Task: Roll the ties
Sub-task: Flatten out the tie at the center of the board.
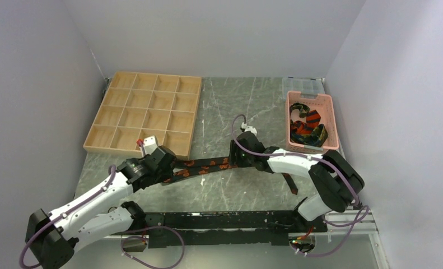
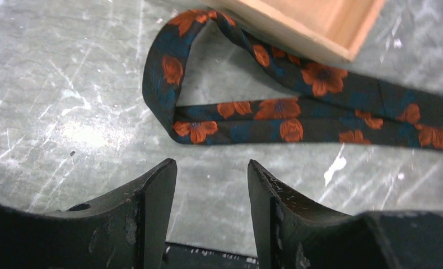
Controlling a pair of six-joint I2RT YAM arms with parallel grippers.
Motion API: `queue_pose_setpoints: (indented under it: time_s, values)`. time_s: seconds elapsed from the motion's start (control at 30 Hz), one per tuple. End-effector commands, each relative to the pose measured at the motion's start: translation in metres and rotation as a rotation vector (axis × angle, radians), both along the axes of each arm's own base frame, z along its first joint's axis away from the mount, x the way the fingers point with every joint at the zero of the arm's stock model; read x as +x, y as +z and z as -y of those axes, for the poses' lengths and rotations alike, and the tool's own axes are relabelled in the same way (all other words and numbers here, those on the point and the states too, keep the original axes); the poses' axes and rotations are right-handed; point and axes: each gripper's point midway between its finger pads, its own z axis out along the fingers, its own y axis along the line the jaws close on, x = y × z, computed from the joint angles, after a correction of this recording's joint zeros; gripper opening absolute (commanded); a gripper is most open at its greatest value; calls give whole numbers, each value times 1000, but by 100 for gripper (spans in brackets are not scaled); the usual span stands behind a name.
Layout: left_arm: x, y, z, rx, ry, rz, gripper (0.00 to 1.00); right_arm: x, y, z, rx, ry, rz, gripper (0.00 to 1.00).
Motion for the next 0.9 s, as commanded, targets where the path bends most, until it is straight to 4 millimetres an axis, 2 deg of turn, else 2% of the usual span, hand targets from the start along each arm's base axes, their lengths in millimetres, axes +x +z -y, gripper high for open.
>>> queue_pose_setpoints:
  time_s: [0.0,0.13,0.23,0.3,0.5,0.63,0.73,0.87]
  values:
    - [24,6,-14,20,209,133,56,-11,-18,2,-24,1,20,60]
    - [20,5,-37,102,288,155,57,-37,-40,31,-71,-41,-15,60]
    - [18,1,-48,111,326,187,59,-51,-48,47,-84,-69,-42,60]
    - [19,-1,-49,95,334,208,59,-57,-48,56,-100,-102,-56,60]
    - [25,-8,-40,29,277,270,59,-65,-30,84,-82,-276,-59,64]
    - [27,-11,-39,9,260,299,59,-67,-28,112,-46,-428,-123,66]
    - [30,-8,-34,-19,230,332,59,-62,-6,109,21,-408,-48,65]
    - [37,4,-21,-43,122,389,58,-50,42,83,108,-297,100,66]
